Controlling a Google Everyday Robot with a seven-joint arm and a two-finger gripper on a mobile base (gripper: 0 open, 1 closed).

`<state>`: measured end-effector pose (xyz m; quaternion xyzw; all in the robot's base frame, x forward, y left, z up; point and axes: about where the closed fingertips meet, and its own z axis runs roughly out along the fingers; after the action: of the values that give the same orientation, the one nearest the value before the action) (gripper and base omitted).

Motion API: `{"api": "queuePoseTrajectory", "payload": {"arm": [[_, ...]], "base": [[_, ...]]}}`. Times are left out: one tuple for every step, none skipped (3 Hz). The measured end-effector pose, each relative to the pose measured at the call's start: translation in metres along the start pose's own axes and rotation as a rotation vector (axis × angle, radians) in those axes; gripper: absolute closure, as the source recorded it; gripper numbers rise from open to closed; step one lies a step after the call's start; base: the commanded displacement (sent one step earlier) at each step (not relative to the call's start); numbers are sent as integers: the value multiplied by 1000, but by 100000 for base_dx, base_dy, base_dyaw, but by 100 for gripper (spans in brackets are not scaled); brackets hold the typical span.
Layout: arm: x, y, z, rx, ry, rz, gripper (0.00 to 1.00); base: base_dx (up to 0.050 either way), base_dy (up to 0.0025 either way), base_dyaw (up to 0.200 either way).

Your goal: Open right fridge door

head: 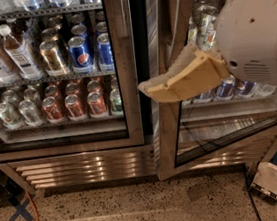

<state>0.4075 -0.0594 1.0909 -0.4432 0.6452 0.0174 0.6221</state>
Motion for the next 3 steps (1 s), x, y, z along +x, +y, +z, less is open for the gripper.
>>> {"api": "queuePoseTrajectory", "payload": {"arm": [[0,0,0,0,0,0,0],[0,0,0,0,0,0,0],[0,0,0,0,0,0,0]], "base": [[0,0,0],[0,0,0],[0,0,0]]}}
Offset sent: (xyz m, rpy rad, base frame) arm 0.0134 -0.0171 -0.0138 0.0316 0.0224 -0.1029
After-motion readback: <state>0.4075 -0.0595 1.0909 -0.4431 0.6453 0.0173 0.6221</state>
